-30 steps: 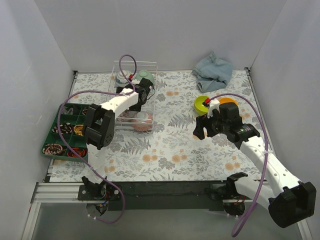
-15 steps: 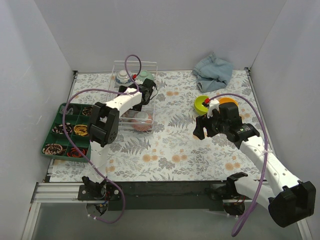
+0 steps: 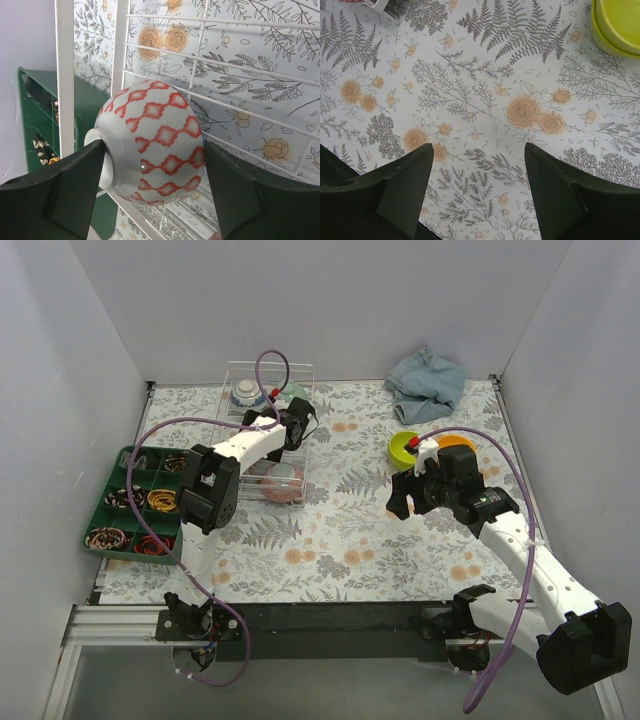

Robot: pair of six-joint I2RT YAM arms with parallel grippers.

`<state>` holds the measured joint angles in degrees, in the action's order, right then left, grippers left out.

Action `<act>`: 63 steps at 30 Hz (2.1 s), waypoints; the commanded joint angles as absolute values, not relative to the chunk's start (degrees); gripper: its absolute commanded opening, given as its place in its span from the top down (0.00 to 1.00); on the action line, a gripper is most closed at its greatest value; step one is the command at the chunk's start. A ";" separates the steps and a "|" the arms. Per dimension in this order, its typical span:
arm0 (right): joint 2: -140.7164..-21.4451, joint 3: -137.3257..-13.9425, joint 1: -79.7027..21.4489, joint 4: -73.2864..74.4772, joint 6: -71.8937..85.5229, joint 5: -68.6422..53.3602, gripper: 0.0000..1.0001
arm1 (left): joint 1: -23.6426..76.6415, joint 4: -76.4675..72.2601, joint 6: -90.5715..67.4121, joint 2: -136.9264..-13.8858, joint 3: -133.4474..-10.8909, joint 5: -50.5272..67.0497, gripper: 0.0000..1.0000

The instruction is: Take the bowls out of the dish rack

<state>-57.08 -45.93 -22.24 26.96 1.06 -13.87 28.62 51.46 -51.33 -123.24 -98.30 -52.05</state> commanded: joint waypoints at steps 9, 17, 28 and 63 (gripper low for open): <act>-56.51 -46.32 -22.32 25.58 0.18 -14.33 0.19 | 27.69 54.13 -53.87 -119.00 -100.80 -40.35 0.56; -56.69 -47.28 -22.32 25.49 0.18 -14.76 0.18 | 27.77 56.25 -54.58 -115.93 -104.41 -37.97 0.63; -57.13 -47.99 -22.32 21.46 0.96 -23.02 0.19 | 26.46 53.62 -55.98 -111.54 -104.41 -34.46 0.71; -73.90 -56.07 -31.90 -8.08 11.52 -35.33 0.20 | 16.44 40.87 -70.21 -94.58 -96.95 -8.88 0.87</act>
